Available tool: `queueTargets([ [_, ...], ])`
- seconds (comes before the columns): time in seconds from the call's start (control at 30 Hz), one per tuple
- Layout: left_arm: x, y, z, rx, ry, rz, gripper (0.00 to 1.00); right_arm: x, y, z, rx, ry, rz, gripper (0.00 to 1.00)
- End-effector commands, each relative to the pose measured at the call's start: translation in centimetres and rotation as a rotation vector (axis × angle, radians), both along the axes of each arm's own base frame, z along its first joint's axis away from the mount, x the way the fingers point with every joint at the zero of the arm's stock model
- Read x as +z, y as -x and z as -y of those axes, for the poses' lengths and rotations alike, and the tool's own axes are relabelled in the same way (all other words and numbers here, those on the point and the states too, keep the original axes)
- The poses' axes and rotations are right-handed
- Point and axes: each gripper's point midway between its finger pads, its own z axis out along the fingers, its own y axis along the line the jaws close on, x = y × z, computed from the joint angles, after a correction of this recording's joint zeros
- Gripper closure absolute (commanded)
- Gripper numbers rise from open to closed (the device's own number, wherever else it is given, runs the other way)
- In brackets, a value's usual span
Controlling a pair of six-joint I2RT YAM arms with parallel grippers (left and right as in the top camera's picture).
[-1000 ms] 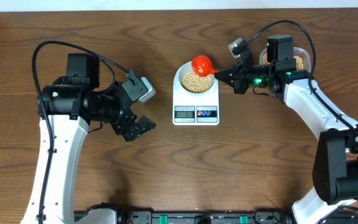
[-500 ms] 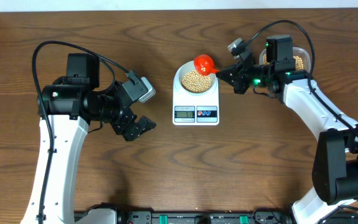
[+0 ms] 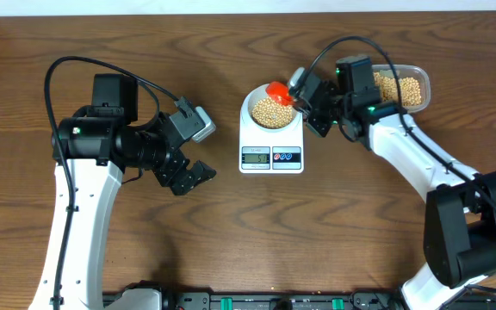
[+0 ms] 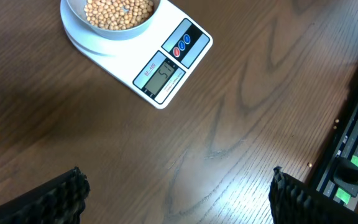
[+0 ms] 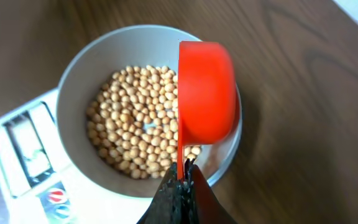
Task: Scoop item into bowl and weigh 50g on scale
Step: 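Tip the scoop with the right gripper to pour beans into the bowl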
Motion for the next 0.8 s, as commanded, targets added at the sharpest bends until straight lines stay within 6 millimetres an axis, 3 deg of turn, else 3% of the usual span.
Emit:
queueTargets([
  [0.0,0.0,0.1,-0.1,-0.006,-0.005,0.005,0.05,-0.9,-0.2,0.3,0.038,0.135,0.077,0.99],
  [0.33,0.0,0.1,-0.1,-0.006,-0.005,0.005,0.05,-2.3,1.9,-1.4,0.14,0.223,0.071,0.99],
  [0.57,0.0,0.1,-0.1,-0.006,-0.005,0.005,0.05,-1.7,2.6,-3.0,0.068,0.078,-0.031,0.99],
  [0.77,0.0,0.1,-0.1,-0.006,-0.005,0.005,0.05,-1.7,2.6,-3.0,-0.02,0.019,-0.104,0.99],
])
